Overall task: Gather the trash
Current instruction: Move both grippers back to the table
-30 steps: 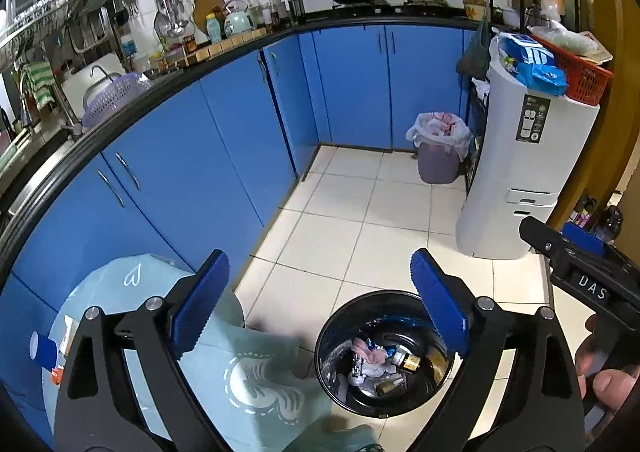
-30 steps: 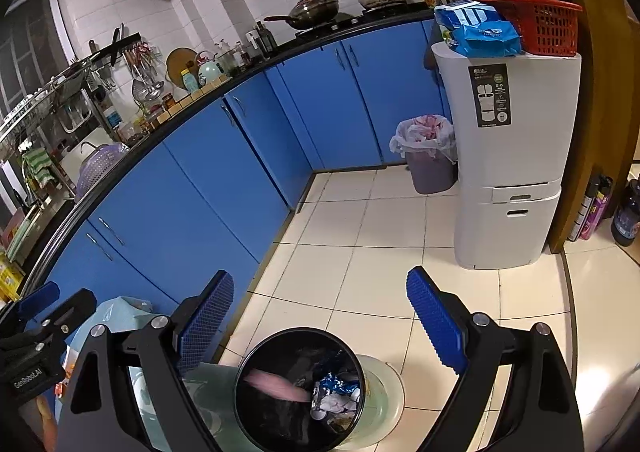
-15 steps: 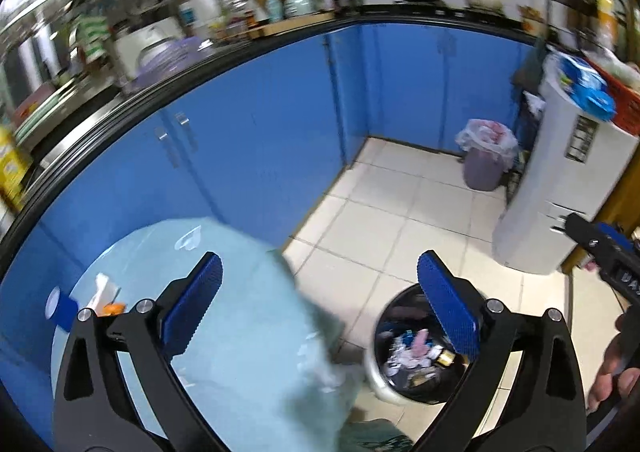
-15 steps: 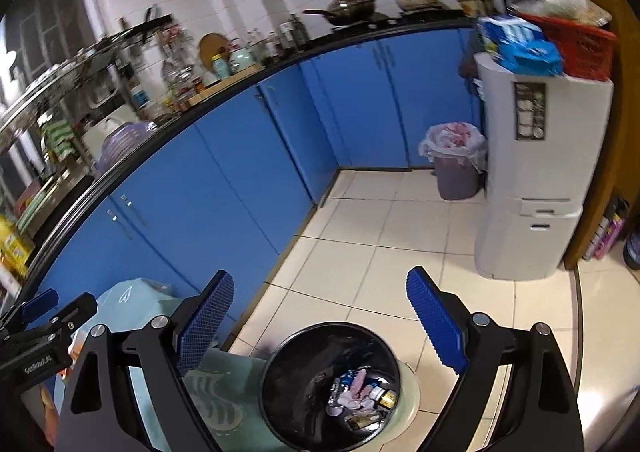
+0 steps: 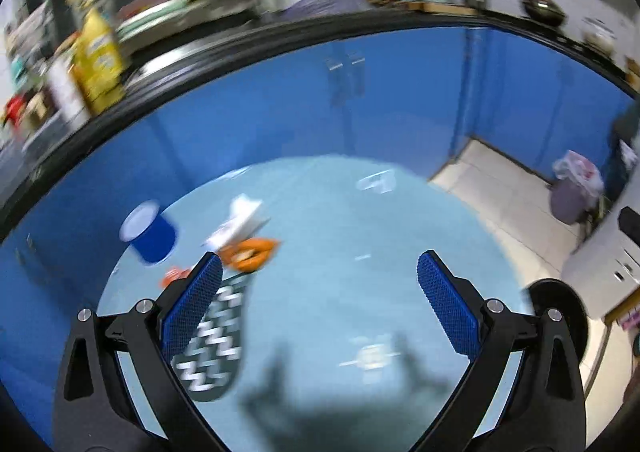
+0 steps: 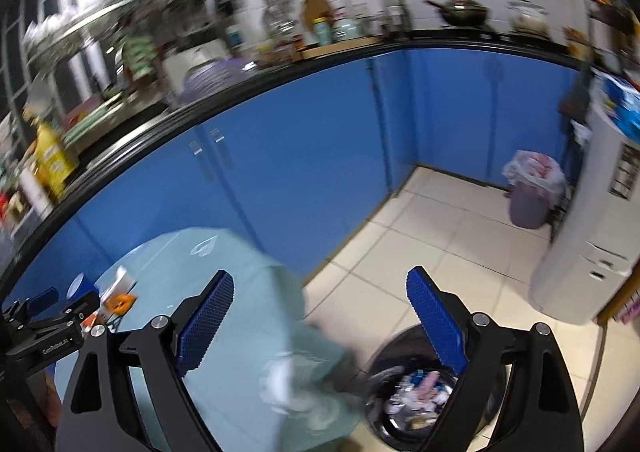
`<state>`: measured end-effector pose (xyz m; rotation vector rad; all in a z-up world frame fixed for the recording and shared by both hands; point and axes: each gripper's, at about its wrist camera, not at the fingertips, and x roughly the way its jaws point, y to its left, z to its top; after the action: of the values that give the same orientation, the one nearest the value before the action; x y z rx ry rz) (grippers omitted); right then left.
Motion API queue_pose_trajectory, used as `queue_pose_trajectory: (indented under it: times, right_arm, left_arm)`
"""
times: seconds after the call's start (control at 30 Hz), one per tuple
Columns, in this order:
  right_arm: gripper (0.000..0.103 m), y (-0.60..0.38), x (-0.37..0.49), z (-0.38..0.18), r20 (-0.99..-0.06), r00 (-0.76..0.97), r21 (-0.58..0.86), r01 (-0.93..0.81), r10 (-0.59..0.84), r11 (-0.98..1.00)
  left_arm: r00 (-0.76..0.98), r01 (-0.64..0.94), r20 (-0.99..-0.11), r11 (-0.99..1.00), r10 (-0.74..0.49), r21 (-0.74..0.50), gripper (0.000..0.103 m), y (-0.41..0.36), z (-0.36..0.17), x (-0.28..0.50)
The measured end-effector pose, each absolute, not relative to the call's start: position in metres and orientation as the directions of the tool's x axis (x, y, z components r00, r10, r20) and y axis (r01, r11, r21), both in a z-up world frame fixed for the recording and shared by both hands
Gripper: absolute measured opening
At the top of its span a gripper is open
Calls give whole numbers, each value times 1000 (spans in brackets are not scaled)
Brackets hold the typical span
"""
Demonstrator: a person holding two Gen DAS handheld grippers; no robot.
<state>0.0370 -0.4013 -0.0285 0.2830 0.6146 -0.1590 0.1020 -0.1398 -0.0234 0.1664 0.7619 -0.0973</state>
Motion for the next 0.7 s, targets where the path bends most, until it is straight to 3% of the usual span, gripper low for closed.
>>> queue_pose_trajectory:
  times: [0.33, 0.7]
  right_arm:
    - [86, -269, 126, -62, -667, 739, 149, 4, 97, 989]
    - [86, -191, 182, -98, -745, 654, 76, -114, 132, 991]
  left_arm:
    - [626, 25, -779, 997, 42, 74, 97, -13, -80, 148]
    - [587, 77, -810, 996, -4, 51, 94, 13, -118, 185]
